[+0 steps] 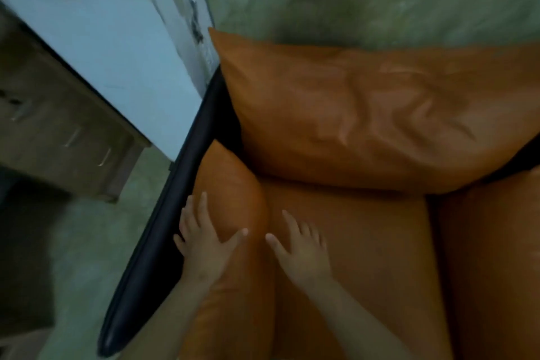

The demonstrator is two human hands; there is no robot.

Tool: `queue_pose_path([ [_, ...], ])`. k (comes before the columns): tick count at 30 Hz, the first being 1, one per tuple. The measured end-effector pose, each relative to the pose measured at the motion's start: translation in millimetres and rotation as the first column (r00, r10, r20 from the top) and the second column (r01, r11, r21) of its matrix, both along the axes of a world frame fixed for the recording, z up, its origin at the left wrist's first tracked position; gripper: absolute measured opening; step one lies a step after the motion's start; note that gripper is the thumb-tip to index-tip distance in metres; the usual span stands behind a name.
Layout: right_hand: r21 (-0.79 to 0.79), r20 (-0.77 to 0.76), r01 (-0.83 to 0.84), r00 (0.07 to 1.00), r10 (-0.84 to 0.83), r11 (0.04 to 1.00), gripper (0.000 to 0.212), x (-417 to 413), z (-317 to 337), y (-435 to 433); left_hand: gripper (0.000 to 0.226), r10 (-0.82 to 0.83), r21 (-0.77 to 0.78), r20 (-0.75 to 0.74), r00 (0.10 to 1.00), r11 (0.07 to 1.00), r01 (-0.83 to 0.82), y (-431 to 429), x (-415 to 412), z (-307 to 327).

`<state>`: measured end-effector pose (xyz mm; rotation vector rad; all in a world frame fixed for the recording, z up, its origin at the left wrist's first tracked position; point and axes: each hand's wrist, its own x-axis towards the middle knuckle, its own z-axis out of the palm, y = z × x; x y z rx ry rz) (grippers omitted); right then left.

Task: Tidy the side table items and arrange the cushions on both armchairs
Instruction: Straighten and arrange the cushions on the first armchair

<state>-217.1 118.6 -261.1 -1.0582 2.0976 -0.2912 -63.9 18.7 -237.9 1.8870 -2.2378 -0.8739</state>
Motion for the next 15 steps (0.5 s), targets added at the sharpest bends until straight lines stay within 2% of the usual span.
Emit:
queue_pose_path([
  [3, 0.122, 0.211, 0.119, 0.967, -0.143, 0.985, 0.079, 61.4, -13.6, 7.7, 0.123, 0.24, 0.241, -0.125, 0.963, 0.949, -0.205, 12.5, 29.7, -9.3],
  [6, 0.078, 0.404, 0.378, 0.834, -0.375, 0.923, 0.082, 95.1, -16.9, 14.3, 0.131, 0.34, 0.395, -0.128, 0.932, 0.879, -0.267, 11.1, 47.3, -23.1],
  [10, 0.1, 0.487, 0.579, 0.681, -0.547, 0.809, 0.094, 116.9, -20.2, 19.3, 0.134, 0.282, 0.427, -0.119, 0.952, 0.88, -0.207, 8.5, 54.0, -31.8],
  [15, 0.073, 0.466, 0.655, 0.644, -0.606, 0.752, 0.09, 129.9, -24.2, 12.8, 0.131, 0.197, 0.417, -0.098, 0.975, 0.898, -0.14, -2.8, 54.4, -35.9],
])
